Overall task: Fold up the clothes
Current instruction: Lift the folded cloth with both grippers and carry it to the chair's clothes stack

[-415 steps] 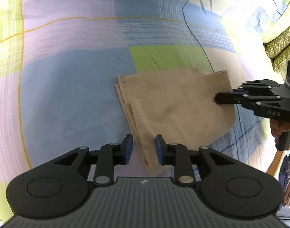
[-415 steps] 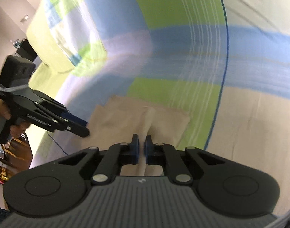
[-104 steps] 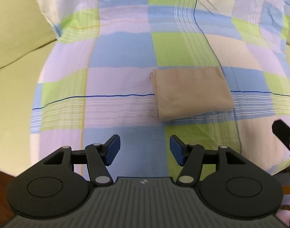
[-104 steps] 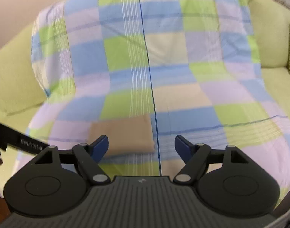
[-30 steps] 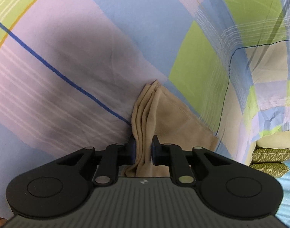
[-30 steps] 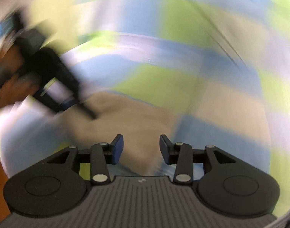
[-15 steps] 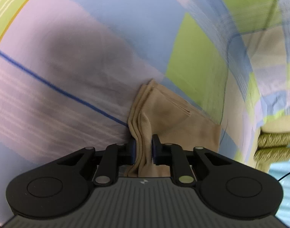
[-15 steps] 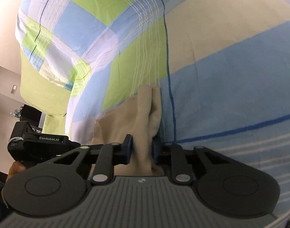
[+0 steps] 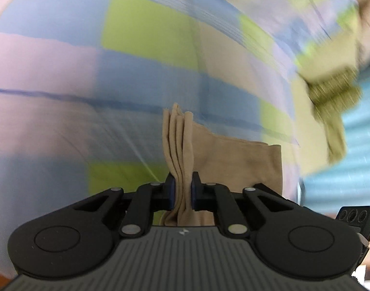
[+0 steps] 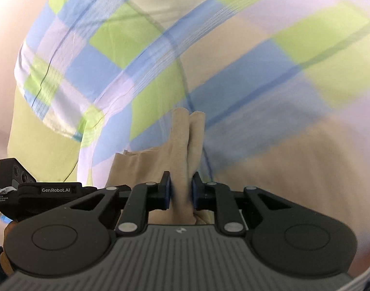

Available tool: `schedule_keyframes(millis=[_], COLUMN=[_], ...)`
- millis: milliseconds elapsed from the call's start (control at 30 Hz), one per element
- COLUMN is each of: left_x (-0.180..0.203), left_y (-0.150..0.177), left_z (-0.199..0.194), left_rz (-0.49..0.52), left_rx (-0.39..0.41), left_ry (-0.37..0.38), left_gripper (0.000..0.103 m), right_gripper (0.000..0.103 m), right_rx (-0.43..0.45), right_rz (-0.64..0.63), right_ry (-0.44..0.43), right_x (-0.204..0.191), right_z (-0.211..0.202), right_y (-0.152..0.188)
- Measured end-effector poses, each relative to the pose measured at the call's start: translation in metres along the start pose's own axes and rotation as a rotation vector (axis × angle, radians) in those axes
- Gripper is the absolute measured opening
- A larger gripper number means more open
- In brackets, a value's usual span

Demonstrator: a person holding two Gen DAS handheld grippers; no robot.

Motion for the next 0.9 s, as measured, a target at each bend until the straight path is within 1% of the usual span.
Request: schedule_keyframes(millis=[100, 133, 167, 233, 333, 400, 467, 500, 533, 567, 600, 633, 733, 767, 833, 900], left_x=[0.056, 0.078, 0.099, 0.140, 0.205, 0.265, 0.311, 0.339, 0.365, 0.386, 0.399, 0.414, 0.470, 0.489, 0.520, 0.539], left_y=[0.042, 0.058, 0.075, 0.103, 0.147, 0.188, 0.215, 0.236, 0.256, 0.274, 0.286, 0.302, 0.362, 0.382, 0.417, 0.437], left_z=[-0.017, -0.024, -0.031, -0.041, -0.053, -0.052, -0.046, -0.041, -0.036, -0.032, -0.028, -0.024, -0.008, -0.002, 0.011, 0.020], left_rz=[0.127, 0.176, 0.224, 0.322, 0.463, 0.587, 0.682, 0.740, 0.785, 0.820, 0.837, 0.855, 0.907, 0.911, 0.880, 0.856], left_rx=[-0.063, -0.088, -0.113, -0.149, -0.198, -0.250, -0.282, -0.301, -0.321, -0.337, -0.348, -0.358, -0.380, -0.385, -0.387, -0.370], left_ry=[0.030, 0.038, 0.045, 0.051, 0.076, 0.116, 0.151, 0.177, 0.204, 0.225, 0.235, 0.243, 0.256, 0.256, 0.239, 0.223], left_gripper=[0.011, 0.011, 0.011, 0.011, 0.011, 0.011, 0.011, 0.011, 0.011, 0.011, 0.011, 0.011, 0.011, 0.011, 0.011, 0.011], right_gripper=[0.014, 0.014, 0.014, 0.014, 0.014, 0.014, 0.014, 0.014, 0.014, 0.014, 0.014, 0.014, 0.014, 0.014, 0.014, 0.014], right_rx=[0.101, 0.127, 0.143, 0.230, 0.332, 0.389, 0.492, 0.523, 0.580, 0.609, 0.624, 0.649, 0.699, 0.702, 0.661, 0.618], right_rz=[0.073, 0.092, 0.107, 0.183, 0.267, 0.303, 0.355, 0.370, 0.402, 0.420, 0.430, 0.447, 0.503, 0.508, 0.496, 0.454], right_ry=[0.083, 0.105, 0.119, 0.190, 0.258, 0.301, 0.371, 0.392, 0.428, 0.450, 0.462, 0.483, 0.539, 0.541, 0.553, 0.545], right_x=[0.004, 0.005, 0.005, 0.006, 0.012, 0.018, 0.030, 0.035, 0.048, 0.055, 0.061, 0.072, 0.119, 0.129, 0.181, 0.216], right_z=[-0.090, -0.114, -0.128, -0.203, -0.282, -0.322, -0.386, -0.405, -0.442, -0.462, -0.474, -0.497, -0.572, -0.579, -0.625, -0.656], right_y=[0.039, 0.049, 0.056, 0.089, 0.120, 0.135, 0.160, 0.168, 0.183, 0.192, 0.198, 0.209, 0.236, 0.237, 0.236, 0.227])
Point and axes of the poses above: each gripper's, at about its wrist camera, not at the fingertips, and z roughly the way its jaws point, x to its right, y to its underside, the point moved 6 cm from there along z, roughly the way its jaws point
